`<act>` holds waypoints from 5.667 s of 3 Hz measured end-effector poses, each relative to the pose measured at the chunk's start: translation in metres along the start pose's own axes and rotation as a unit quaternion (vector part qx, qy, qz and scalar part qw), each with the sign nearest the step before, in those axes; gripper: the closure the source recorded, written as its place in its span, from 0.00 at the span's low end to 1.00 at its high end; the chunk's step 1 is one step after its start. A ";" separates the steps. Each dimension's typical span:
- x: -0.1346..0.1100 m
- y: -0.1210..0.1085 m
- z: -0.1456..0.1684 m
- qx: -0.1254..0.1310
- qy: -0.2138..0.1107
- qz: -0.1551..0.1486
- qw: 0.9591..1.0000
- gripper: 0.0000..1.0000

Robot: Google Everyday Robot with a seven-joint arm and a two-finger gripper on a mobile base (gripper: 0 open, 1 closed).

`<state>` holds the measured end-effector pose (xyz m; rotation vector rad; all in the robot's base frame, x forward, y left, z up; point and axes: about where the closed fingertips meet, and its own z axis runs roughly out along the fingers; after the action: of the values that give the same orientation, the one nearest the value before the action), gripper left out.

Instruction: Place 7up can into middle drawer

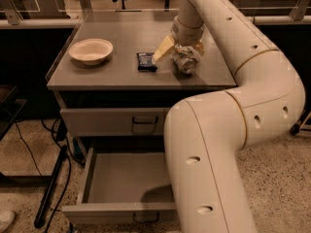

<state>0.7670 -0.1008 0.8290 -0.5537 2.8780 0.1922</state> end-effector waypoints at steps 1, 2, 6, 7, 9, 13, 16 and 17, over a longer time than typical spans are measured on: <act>0.000 0.000 0.000 0.000 0.000 0.000 1.000 0.19; 0.000 0.000 0.000 0.000 0.000 0.000 1.000 0.42; 0.012 0.003 -0.027 -0.073 -0.037 -0.024 0.996 1.00; 0.019 0.004 -0.053 -0.099 -0.067 -0.044 0.992 1.00; 0.012 0.021 -0.059 -0.102 -0.074 -0.079 0.989 1.00; 0.049 0.042 -0.047 -0.114 -0.042 -0.109 0.987 1.00; 0.135 0.071 -0.035 -0.134 -0.025 -0.084 0.987 1.00; 0.136 0.072 -0.034 -0.133 -0.024 -0.086 0.987 1.00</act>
Offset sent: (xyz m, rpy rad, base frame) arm 0.0000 0.0000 0.0000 0.0000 0.0000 0.0000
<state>0.6105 -0.0876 0.8385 -0.8281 2.7552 0.5599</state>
